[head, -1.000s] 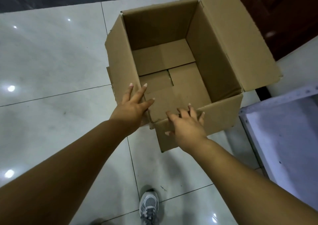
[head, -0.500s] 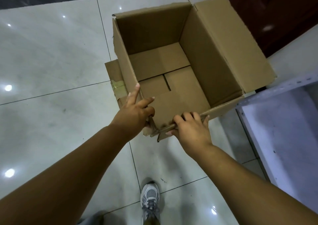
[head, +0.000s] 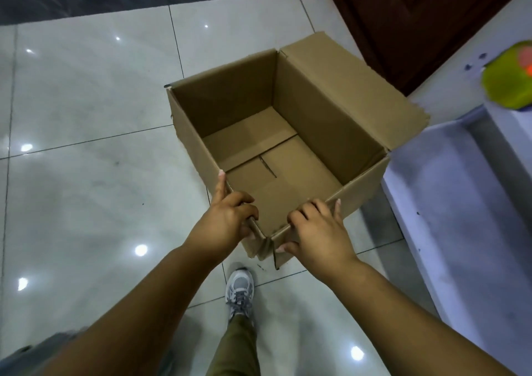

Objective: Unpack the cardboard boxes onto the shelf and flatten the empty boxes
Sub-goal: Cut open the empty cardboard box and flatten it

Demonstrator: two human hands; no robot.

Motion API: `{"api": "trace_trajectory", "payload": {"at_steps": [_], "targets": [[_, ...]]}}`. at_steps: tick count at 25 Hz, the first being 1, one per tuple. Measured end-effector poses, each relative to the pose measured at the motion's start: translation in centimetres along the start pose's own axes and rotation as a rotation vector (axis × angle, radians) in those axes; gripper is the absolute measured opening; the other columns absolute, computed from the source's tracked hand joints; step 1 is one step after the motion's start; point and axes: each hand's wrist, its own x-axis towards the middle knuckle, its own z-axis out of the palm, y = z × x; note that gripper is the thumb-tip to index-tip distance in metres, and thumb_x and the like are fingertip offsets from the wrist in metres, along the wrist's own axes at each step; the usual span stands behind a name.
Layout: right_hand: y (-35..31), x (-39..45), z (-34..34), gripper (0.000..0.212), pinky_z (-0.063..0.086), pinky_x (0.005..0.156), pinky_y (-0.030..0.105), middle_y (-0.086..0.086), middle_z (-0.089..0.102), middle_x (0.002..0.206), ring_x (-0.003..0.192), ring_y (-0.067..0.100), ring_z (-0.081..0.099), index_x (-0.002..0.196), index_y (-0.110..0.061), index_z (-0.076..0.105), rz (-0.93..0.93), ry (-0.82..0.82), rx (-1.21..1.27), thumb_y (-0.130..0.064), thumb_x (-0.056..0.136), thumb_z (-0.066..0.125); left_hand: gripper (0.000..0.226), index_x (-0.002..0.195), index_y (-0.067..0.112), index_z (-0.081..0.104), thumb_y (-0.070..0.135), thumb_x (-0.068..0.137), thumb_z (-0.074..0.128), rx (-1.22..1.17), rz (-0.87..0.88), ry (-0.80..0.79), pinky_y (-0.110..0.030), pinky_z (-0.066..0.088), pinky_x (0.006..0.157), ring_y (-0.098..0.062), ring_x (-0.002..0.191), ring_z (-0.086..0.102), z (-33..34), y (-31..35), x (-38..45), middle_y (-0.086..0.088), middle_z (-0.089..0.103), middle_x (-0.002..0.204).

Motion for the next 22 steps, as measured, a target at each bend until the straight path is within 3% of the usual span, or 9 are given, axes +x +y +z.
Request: {"api": "trace_trajectory", "payload": {"at_steps": [2, 5, 8, 10, 12, 15, 18, 22], "targets": [[0.4, -3.3, 0.6, 0.051, 0.003, 0.118, 0.055, 0.0, 0.042, 0.139, 0.141, 0.022, 0.017, 0.131, -0.024, 0.048, -0.018, 0.009, 0.035, -0.052, 0.089, 0.055, 0.029, 0.08, 0.015, 0.072, 0.006, 0.057, 0.088, -0.033, -0.034, -0.004, -0.059, 0.026, 0.099, -0.056, 0.123, 0.042, 0.4, 2.6, -2.5, -0.02, 0.064, 0.113], [1.0, -7.1, 2.0, 0.045, 0.009, 0.119, 0.05, 0.0, 0.044, 0.138, 0.143, 0.022, 0.013, 0.126, -0.021, 0.052, -0.025, 0.056, 0.126, -0.046, 0.089, 0.058, 0.027, 0.081, 0.012, 0.072, 0.003, 0.06, 0.086, -0.076, -0.038, 0.021, -0.043, 0.035, 0.094, -0.049, 0.133, 0.026, 1.3, 5.7, -5.5, -0.022, 0.057, 0.127], [1.9, -10.9, 3.7, 0.044, 0.014, 0.118, 0.047, 0.001, 0.045, 0.138, 0.144, 0.021, 0.01, 0.124, -0.018, 0.055, -0.047, 0.075, 0.187, -0.044, 0.088, 0.06, 0.025, 0.091, 0.007, 0.072, 0.004, 0.068, 0.082, -0.087, -0.013, -0.002, -0.05, 0.025, 0.105, -0.052, 0.128, 0.039, 2.5, 8.1, -8.2, -0.019, 0.062, 0.114], [2.4, -13.1, 4.9, 0.046, 0.015, 0.118, 0.047, 0.0, 0.044, 0.139, 0.144, 0.02, 0.01, 0.125, -0.018, 0.055, -0.055, 0.061, 0.232, -0.044, 0.088, 0.061, 0.026, 0.1, 0.006, 0.072, 0.01, 0.075, 0.077, -0.116, -0.037, -0.04, -0.044, 0.021, 0.112, -0.045, 0.129, 0.043, 3.1, 9.7, -10.0, -0.014, 0.062, 0.109], [3.0, -15.0, 6.2, 0.048, 0.015, 0.118, 0.045, -0.001, 0.043, 0.14, 0.144, 0.018, 0.01, 0.126, -0.018, 0.054, -0.064, 0.037, 0.271, -0.045, 0.087, 0.062, 0.031, 0.11, 0.007, 0.069, 0.016, 0.08, 0.074, -0.159, -0.089, -0.089, -0.031, 0.028, 0.108, -0.034, 0.132, 0.04, 3.6, 11.4, -11.6, -0.012, 0.059, 0.115], [3.7, -16.8, 9.2, 0.052, 0.017, 0.118, 0.041, -0.003, 0.042, 0.142, 0.144, 0.016, 0.012, 0.131, -0.02, 0.053, -0.065, 0.006, 0.331, -0.044, 0.085, 0.065, 0.041, 0.126, 0.017, 0.06, 0.029, 0.088, 0.065, -0.134, -0.12, -0.164, -0.024, 0.032, 0.098, -0.02, 0.126, 0.035, 5.4, 13.3, -13.6, -0.003, 0.05, 0.126], [4.5, -16.6, 12.8, 0.054, 0.02, 0.117, 0.032, -0.004, 0.042, 0.142, 0.143, 0.015, 0.014, 0.133, -0.02, 0.053, -0.053, -0.005, 0.38, -0.043, 0.085, 0.066, 0.045, 0.133, 0.023, 0.054, 0.037, 0.09, 0.06, -0.119, -0.139, -0.246, -0.022, 0.031, 0.097, -0.016, 0.127, 0.03, 8.5, 12.9, -14.0, 0.001, 0.046, 0.131], [5.3, -13.7, 17.8, 0.052, 0.022, 0.112, 0.026, -0.006, 0.042, 0.142, 0.143, 0.012, 0.015, 0.133, -0.02, 0.052, -0.028, 0.032, 0.414, -0.041, 0.087, 0.065, 0.044, 0.133, 0.024, 0.054, 0.035, 0.091, 0.06, -0.115, -0.105, -0.22, -0.025, 0.031, 0.101, -0.016, 0.129, 0.029, 13.1, 10.3, -13.1, 0.003, 0.045, 0.134]]}}
